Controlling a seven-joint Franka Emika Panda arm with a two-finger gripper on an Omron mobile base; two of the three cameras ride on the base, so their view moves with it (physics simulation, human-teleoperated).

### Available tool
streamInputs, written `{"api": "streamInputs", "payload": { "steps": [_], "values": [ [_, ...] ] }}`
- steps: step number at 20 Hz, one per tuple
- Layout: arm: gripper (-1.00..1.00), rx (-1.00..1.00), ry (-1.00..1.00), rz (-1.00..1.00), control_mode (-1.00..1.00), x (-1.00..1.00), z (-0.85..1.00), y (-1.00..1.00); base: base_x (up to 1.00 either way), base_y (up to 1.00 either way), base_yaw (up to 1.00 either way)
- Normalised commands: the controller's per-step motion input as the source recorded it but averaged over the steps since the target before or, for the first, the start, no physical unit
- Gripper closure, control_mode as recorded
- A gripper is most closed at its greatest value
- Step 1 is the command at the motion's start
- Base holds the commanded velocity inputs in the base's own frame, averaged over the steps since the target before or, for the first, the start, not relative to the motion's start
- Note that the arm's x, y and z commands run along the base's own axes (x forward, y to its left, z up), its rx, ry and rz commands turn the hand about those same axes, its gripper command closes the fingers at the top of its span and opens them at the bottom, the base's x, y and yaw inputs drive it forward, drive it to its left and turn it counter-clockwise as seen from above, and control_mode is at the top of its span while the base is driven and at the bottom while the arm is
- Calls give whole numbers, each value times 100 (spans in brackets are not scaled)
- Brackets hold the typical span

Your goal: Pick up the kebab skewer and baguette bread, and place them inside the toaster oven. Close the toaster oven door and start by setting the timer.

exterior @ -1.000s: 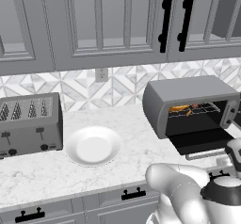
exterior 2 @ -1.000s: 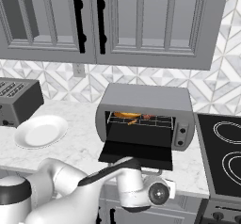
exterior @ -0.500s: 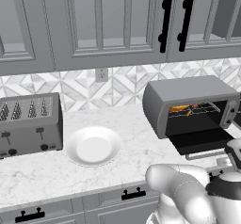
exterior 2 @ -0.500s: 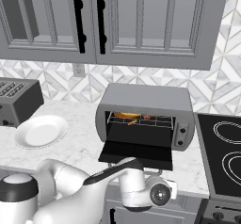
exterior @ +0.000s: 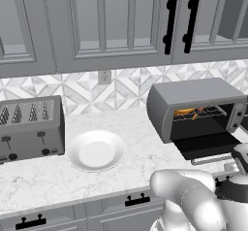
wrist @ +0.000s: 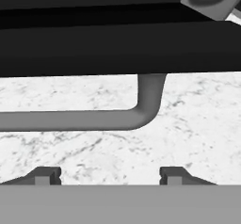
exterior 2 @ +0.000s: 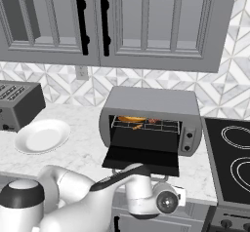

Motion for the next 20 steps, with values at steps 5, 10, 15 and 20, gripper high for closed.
{"api": "streamInputs", "payload": {
  "steps": [5,10,15,20],
  "values": [
    [-100,-9,-1,0,-100,6,-18,17,0,0,0],
    [-100,-1,0,0,-100,27,-5,16,0,0,0],
    [-100,0,0,0,-100,36,-8,18,0,0,0],
    [-100,0,0,2,-100,25,-29,15,0,0,0]
  ]
}}
